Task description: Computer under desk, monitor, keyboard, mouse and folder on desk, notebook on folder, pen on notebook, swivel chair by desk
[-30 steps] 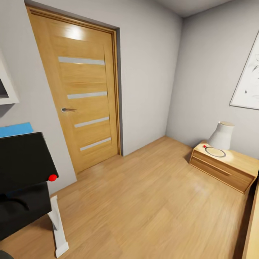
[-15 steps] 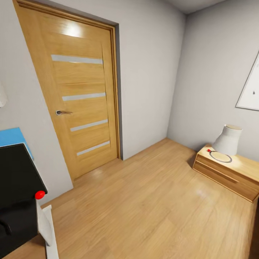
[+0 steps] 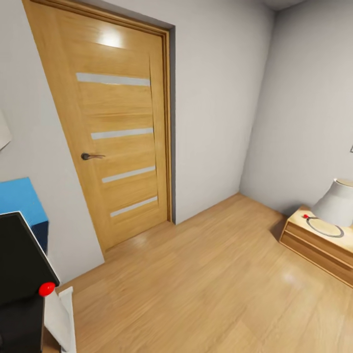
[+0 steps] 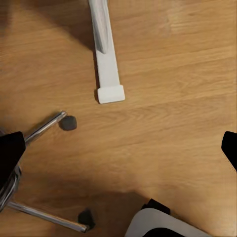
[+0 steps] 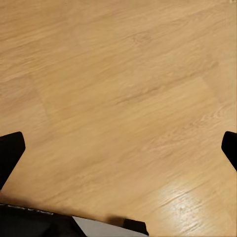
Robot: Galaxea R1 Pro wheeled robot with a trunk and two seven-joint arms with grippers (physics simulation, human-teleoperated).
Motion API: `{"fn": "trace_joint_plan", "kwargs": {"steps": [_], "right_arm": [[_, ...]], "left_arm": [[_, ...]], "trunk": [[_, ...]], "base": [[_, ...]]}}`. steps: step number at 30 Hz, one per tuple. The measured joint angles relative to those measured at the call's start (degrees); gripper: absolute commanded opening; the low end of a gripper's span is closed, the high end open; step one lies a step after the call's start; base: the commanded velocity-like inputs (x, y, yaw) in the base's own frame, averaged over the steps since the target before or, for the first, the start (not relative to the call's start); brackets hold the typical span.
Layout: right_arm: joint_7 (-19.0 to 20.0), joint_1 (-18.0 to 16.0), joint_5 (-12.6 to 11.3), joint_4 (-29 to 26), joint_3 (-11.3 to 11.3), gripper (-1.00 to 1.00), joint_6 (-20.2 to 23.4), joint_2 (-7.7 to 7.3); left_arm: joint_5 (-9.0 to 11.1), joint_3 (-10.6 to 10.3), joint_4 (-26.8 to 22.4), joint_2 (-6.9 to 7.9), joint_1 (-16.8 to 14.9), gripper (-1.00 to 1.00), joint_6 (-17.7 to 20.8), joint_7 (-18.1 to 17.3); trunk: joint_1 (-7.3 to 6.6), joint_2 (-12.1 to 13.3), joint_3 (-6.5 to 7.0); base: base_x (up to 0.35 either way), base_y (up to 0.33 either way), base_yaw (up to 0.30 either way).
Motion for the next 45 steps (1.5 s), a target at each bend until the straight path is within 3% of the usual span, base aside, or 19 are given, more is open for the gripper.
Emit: {"fn": "trace_joint_plan", "kwargs": {"steps": [21,45], "right_arm": [[0.0,0.0,0.0,0.0,0.0,1.0,0.0,0.09],[0.0,0.0,0.0,0.0,0.1,1.0,0.0,0.09]], "left_arm": [[0.0,0.0,0.0,0.0,0.0,1.0,0.0,0.0],[0.0,0.0,0.0,0.0,0.0,1.0,0.1,0.0]], "trunk": [[0.0,0.0,0.0],[0.02,0.0,0.0]], "base": [[0.329,-0.017,0.268],[0.254,-0.236,0.273]]}}
